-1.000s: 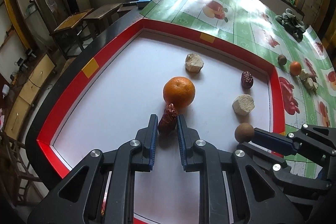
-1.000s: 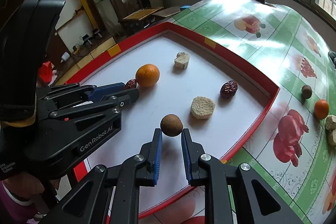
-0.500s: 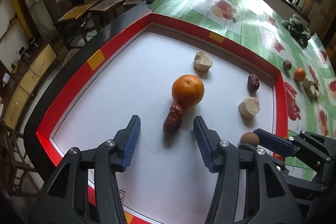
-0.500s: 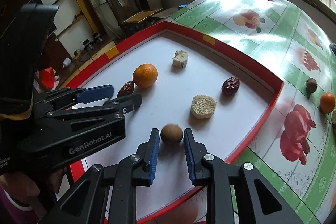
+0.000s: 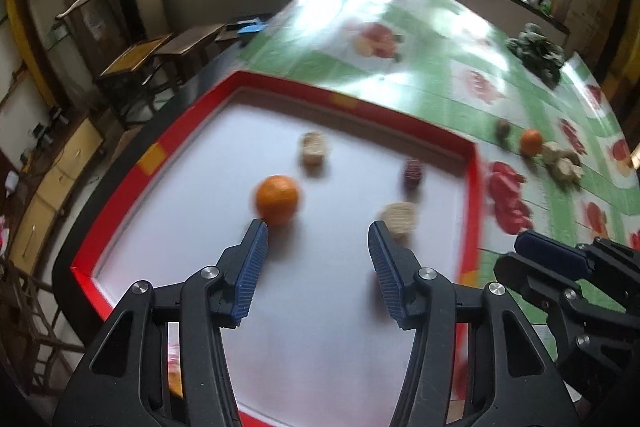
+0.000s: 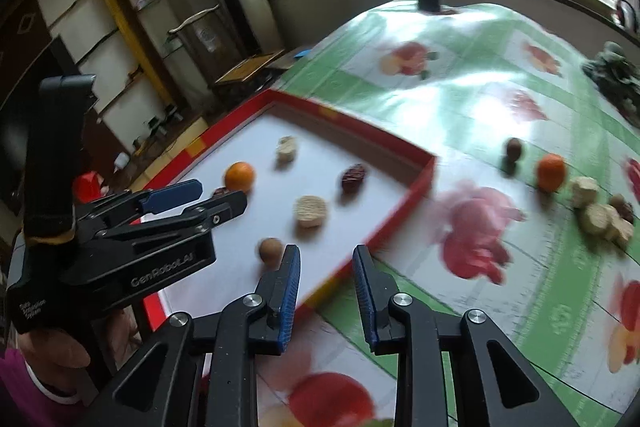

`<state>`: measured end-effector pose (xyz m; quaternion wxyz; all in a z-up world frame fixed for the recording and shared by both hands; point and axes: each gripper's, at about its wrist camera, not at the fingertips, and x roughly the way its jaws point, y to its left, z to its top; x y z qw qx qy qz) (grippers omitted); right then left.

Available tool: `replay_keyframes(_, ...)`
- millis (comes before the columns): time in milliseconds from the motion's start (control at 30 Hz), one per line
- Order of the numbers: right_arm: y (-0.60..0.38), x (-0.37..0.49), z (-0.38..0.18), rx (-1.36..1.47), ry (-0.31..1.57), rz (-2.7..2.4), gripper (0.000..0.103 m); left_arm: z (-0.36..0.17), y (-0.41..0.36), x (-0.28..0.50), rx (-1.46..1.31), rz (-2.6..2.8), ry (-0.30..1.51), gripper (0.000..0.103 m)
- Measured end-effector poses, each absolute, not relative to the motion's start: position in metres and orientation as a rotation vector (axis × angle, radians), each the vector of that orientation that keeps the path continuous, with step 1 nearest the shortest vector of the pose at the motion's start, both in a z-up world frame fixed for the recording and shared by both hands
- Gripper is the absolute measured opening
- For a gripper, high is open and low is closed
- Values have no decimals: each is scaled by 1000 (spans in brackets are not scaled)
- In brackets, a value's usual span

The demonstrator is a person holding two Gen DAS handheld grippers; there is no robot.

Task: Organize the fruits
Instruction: 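Withdraw both tools from the tray toward the items on the tablecloth, then grasp an orange with the right tool while the left tool grasps a brown round fruit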

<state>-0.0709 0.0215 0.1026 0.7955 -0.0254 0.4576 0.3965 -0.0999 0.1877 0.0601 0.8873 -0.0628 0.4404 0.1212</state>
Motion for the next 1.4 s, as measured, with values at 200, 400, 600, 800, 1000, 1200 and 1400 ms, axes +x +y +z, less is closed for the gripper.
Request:
replay_keyframes(200, -25, -62, 104, -11, 977, 766, 28, 65, 141, -85, -81, 178, 913, 52)
replay_keyframes(400, -73, -52, 100, 34, 981, 679, 28, 61, 103, -70, -43, 112, 929, 52)
replay_keyframes(600, -120, -38, 89, 74, 998, 591, 29, 60, 72, -43, -45, 29, 969, 52)
replay_keyframes(800, -143, -25, 83, 94, 1008, 571, 29, 62, 61, -3, -55, -20, 1010, 52)
replay_keyframes(1000, -129, -1, 86, 30, 974, 643, 31, 59, 68, 34, -66, -28, 1072, 52)
replay_keyframes(1200, -99, 43, 89, -83, 943, 716, 36, 60, 86, 46, -58, 9, 1076, 52)
replay_keyframes(1400, -47, 76, 75, -276, 970, 747, 42, 60, 99, 63, -79, 19, 1086, 52)
